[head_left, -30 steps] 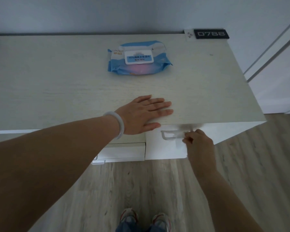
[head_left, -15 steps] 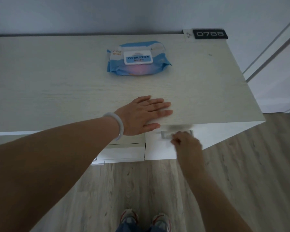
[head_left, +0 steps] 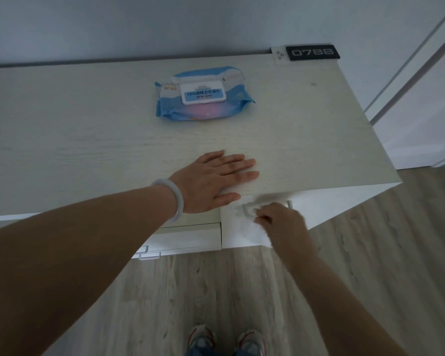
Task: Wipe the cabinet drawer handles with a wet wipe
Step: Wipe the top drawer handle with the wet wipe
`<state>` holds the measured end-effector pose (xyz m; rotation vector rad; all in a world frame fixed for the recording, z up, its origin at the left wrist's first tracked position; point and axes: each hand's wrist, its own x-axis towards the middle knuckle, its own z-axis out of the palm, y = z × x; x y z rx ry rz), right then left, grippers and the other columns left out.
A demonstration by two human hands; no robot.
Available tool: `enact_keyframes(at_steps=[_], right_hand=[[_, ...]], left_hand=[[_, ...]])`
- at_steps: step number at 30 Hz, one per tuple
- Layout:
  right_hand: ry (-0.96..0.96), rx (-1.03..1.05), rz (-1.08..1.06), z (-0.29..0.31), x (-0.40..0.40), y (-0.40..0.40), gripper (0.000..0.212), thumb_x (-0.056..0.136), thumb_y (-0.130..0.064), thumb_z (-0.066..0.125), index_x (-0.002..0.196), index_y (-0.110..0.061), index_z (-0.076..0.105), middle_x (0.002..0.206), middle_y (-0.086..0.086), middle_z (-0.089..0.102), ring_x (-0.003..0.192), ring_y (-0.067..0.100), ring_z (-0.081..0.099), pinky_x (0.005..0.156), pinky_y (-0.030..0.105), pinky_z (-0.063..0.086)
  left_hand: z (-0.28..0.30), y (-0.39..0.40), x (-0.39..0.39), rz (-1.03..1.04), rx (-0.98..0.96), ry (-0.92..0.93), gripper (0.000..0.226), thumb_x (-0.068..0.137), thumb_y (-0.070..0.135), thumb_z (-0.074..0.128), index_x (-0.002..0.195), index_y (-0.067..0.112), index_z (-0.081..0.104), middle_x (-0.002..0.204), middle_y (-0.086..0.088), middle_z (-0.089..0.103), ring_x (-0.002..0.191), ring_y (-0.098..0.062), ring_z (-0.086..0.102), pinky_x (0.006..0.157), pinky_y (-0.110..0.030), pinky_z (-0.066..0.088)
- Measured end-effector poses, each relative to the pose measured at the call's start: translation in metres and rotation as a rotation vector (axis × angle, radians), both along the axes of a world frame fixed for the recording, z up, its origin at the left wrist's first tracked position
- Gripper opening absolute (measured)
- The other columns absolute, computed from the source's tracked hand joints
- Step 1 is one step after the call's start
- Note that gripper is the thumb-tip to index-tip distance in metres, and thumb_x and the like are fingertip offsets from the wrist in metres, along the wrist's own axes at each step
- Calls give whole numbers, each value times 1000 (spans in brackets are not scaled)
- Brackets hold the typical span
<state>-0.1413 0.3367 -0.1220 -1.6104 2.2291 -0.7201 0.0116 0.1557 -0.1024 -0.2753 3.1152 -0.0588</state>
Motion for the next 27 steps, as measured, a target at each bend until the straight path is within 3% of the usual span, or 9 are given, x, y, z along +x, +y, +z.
enact_keyframes(at_steps=[2, 4, 8, 11, 13, 18, 21, 27], right_hand=[[-40, 30, 56, -5, 9, -7, 11, 87, -20, 68, 86, -11, 73, 83, -1, 67, 69, 12, 60, 69, 24, 49], [-49, -10, -17, -8, 2, -2, 9, 85, -20, 70, 85, -12, 74, 78, -3, 66, 65, 13, 60, 65, 24, 49], [-443, -141, -546, -7, -27, 30, 10, 86, -8, 67, 93, -12, 74, 77, 1, 67, 61, 19, 63, 56, 22, 52], [-540, -237, -836, -7, -41, 28, 13, 85, -12, 69, 97, -17, 72, 79, 0, 70, 68, 19, 66, 65, 29, 53], [-583, -193, -862, -10, -43, 16, 5, 83, -17, 72, 86, -18, 69, 73, -5, 66, 69, 16, 62, 67, 29, 51], [-1036, -201, -934, -23, -30, 0, 15, 83, -3, 69, 72, -4, 60, 70, 11, 52, 71, 22, 58, 78, 37, 60], [-1181, -286, -956, -21, -25, 3, 27, 84, -2, 69, 63, -5, 52, 64, 9, 49, 68, 21, 54, 79, 32, 58], [-1347, -359, -903, -20, -13, 22, 29, 83, 1, 69, 61, -4, 51, 65, 9, 52, 69, 17, 63, 82, 31, 57]], left_hand=[[0, 1, -1, -2, -2, -7, 57, 102, 52, 17, 155, 33, 9, 163, 9, 7, 150, -12, 7, 122, -41, 12], [1, 0, -1, -3, 4, -22, 57, 102, 52, 17, 155, 34, 7, 164, 9, 5, 151, -11, 5, 122, -41, 11], [0, -2, -1, -1, 1, -13, 57, 102, 53, 17, 156, 33, 8, 163, 9, 6, 150, -11, 6, 122, -41, 12], [0, 0, -2, -4, 5, -19, 57, 102, 52, 16, 156, 33, 9, 163, 9, 7, 150, -11, 7, 122, -40, 11], [0, 0, -1, 1, 2, -16, 58, 102, 52, 16, 156, 32, 11, 163, 8, 8, 150, -12, 8, 122, -41, 12], [1, 0, -2, -4, -4, -11, 58, 102, 51, 18, 156, 30, 13, 163, 6, 11, 150, -13, 11, 121, -41, 15], [2, 1, -2, -2, -4, -6, 58, 102, 51, 18, 155, 30, 14, 163, 6, 12, 150, -13, 12, 121, -42, 15], [1, 0, -2, -8, -5, 1, 58, 102, 51, 19, 155, 30, 15, 163, 6, 13, 150, -13, 12, 121, -41, 15]])
